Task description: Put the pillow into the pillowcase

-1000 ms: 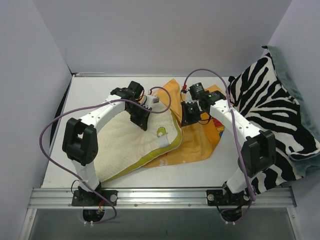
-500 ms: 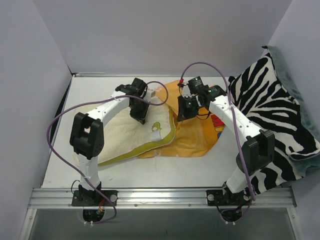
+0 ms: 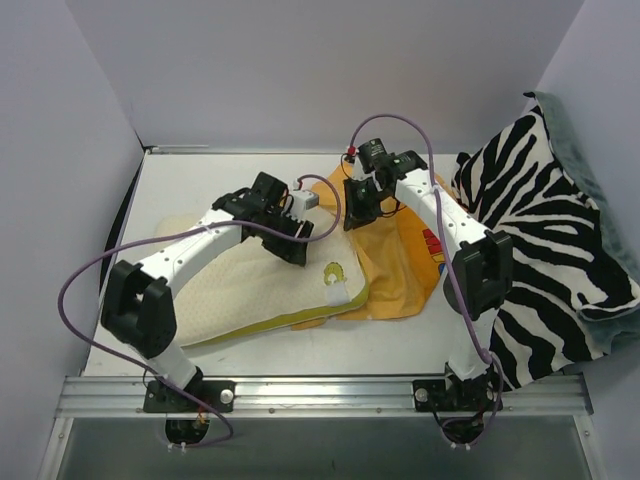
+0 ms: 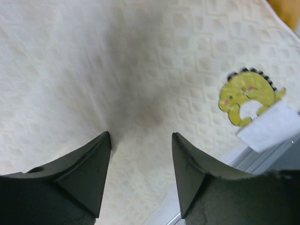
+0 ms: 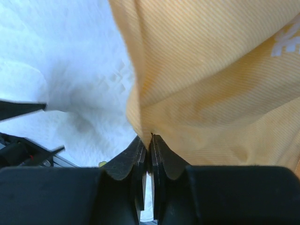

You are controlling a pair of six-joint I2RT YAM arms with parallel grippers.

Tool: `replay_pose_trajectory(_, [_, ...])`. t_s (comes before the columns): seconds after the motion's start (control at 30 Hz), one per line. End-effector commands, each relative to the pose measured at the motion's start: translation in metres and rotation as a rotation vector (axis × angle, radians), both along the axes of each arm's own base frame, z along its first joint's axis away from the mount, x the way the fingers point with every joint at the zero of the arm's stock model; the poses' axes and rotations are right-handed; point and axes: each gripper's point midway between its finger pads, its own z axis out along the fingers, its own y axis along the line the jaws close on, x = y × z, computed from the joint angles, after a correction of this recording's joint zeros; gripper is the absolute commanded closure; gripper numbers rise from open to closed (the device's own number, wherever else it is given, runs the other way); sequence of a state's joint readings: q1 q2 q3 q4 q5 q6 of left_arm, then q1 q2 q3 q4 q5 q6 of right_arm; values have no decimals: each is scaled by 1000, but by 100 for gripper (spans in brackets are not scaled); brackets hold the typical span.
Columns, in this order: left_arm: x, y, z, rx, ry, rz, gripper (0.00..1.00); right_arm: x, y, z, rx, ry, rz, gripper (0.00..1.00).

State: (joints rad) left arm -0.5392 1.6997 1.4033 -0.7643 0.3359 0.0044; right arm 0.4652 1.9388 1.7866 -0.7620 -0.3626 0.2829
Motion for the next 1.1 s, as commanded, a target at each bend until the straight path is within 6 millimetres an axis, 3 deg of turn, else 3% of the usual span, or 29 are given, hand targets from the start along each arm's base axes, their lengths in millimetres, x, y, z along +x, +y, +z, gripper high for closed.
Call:
replay_pose_trajectory(0.0, [-45,-22,30,-118,-10,-94,35,8,1,17,28,-2,-56,91])
replay_pose_trajectory(0.07, [-57,-25,42,-170,-71,-101,8,5,-3,14,41,32,-84,91])
replay_pose_trajectory(0.1, [-60,-29,47,-194,-100,-107,2,2,-3,12,42,43,-85,91])
replay_pose_trajectory(0.17, [-63,-35,53,-233,-153,-126,3,-6,-8,8,35,62,-85,91])
replay_pose_trajectory(0.27, [-71,-44,42,-203,-176,-235,3,-17,-12,3,28,87,-81,83])
replay_pose_trajectory(0.3, [-72,-47,31,-167,-180,-259,3,-25,-17,-1,14,99,-84,75])
replay_pose_trajectory(0.37, [-81,-62,15,-129,-215,-353,3,-33,-23,-4,-3,106,-89,69])
replay_pose_trajectory(0.57, [-89,-85,-33,29,-315,-524,3,-45,-41,-28,-63,178,-152,69])
replay_pose_trajectory(0.7, [-75,-76,-62,185,-373,-513,3,-57,-52,-37,-88,209,-179,64])
replay_pose_trajectory(0.77, [-67,-70,-73,240,-362,-477,20,-64,-60,-45,-119,225,-191,64])
replay_pose_trajectory(0.8, [-62,-66,-74,245,-349,-456,49,-67,-61,-48,-128,233,-192,64])
replay_pose_trajectory(0.87, [-65,-74,-60,175,-338,-453,71,-73,-66,-52,-144,245,-203,63])
replay_pose_trajectory(0.9, [-66,-76,-53,139,-330,-447,93,-74,-68,-54,-152,245,-205,63])
replay_pose_trajectory(0.93, [-61,-77,-46,108,-328,-420,100,-75,-69,-54,-156,244,-208,63])
replay_pose_trajectory(1.07, [-66,-87,-19,-43,-277,-373,100,-75,-67,-56,-158,237,-208,63])
